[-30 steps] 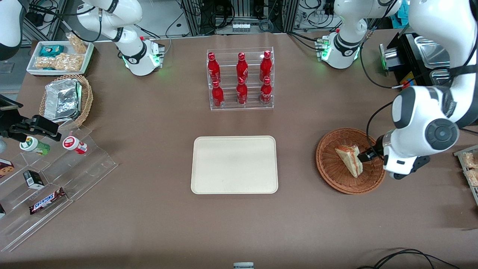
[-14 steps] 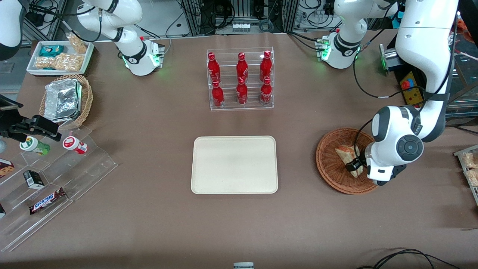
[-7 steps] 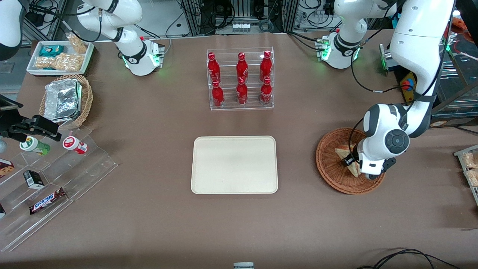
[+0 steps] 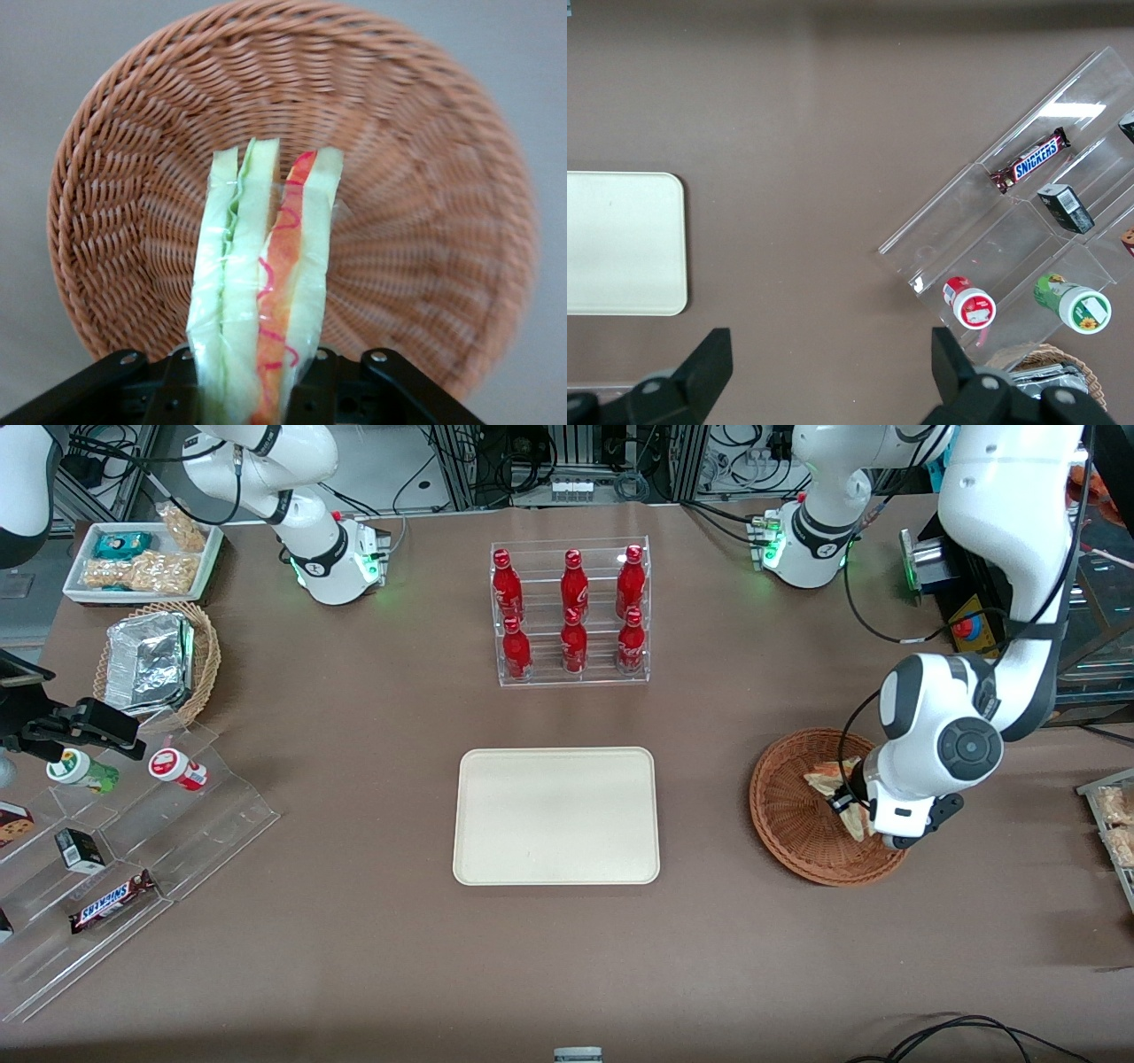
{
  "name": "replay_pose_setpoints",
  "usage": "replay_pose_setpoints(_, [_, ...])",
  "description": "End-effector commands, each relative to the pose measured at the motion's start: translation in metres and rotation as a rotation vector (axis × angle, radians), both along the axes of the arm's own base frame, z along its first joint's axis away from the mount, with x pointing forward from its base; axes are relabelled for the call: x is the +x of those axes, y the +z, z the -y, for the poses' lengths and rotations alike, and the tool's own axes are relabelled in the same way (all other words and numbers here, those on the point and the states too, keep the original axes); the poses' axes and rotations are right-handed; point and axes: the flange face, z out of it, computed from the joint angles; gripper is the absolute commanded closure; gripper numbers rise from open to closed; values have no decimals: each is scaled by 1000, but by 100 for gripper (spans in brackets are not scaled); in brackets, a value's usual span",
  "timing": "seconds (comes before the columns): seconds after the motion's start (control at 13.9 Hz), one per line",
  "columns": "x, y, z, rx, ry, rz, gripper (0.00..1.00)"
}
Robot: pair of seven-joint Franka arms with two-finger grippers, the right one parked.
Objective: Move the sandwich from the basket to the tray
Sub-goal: 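Lift the sandwich out of the basket with the left gripper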
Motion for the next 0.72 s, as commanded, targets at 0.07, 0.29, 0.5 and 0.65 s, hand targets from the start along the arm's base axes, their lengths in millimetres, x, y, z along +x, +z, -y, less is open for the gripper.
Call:
replay_pose_setpoints(0.07, [-9,25,85,1,-168,26,88])
replay_pose_setpoints(0.29, [-33,35,173,-10,-354,37,86])
replay_pose_setpoints(0.5, [-66,25,258,-35,-528,30,85])
replay_pose_setpoints(0.65, [-74,16,315,-106,-517,20,84])
